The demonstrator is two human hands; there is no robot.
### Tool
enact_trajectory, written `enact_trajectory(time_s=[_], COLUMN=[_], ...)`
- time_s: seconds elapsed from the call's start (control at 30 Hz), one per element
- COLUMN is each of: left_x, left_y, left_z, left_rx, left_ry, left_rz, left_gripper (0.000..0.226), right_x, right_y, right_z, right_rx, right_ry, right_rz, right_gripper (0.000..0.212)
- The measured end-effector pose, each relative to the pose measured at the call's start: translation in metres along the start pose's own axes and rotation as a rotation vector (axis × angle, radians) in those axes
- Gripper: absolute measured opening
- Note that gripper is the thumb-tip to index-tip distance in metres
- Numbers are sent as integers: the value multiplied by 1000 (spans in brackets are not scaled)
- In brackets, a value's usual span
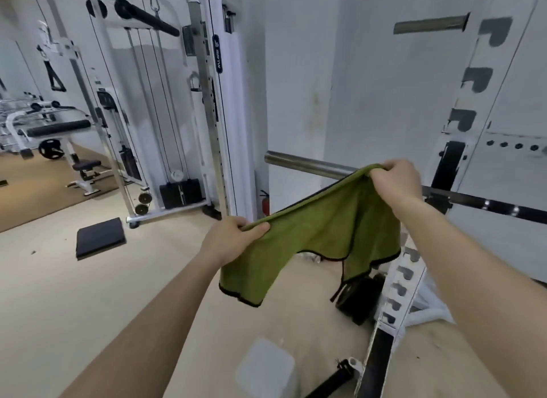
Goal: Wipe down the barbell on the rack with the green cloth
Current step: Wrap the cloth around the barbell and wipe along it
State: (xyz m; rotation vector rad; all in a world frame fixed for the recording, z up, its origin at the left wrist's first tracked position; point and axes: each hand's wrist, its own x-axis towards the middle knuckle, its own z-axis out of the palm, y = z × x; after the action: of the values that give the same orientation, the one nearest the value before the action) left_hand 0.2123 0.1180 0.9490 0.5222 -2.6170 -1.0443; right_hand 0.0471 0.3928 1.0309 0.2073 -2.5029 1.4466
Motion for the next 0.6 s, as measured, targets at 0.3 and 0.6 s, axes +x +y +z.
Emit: enact_trajectory(time_s=[0.3,0.6], left_x=[185,400], left_y=[-20,46], left_z=[-29,6], left_rx=[416,514], left_ry=[16,271], left_rz=[245,409], left_gripper=[33,30], right_x=[93,219], right_y=[9,6], right_z=[53,90], right_rx=[-407,-883], right_ry=[30,200], right_rz=[-44,-71], right_gripper=[26,61])
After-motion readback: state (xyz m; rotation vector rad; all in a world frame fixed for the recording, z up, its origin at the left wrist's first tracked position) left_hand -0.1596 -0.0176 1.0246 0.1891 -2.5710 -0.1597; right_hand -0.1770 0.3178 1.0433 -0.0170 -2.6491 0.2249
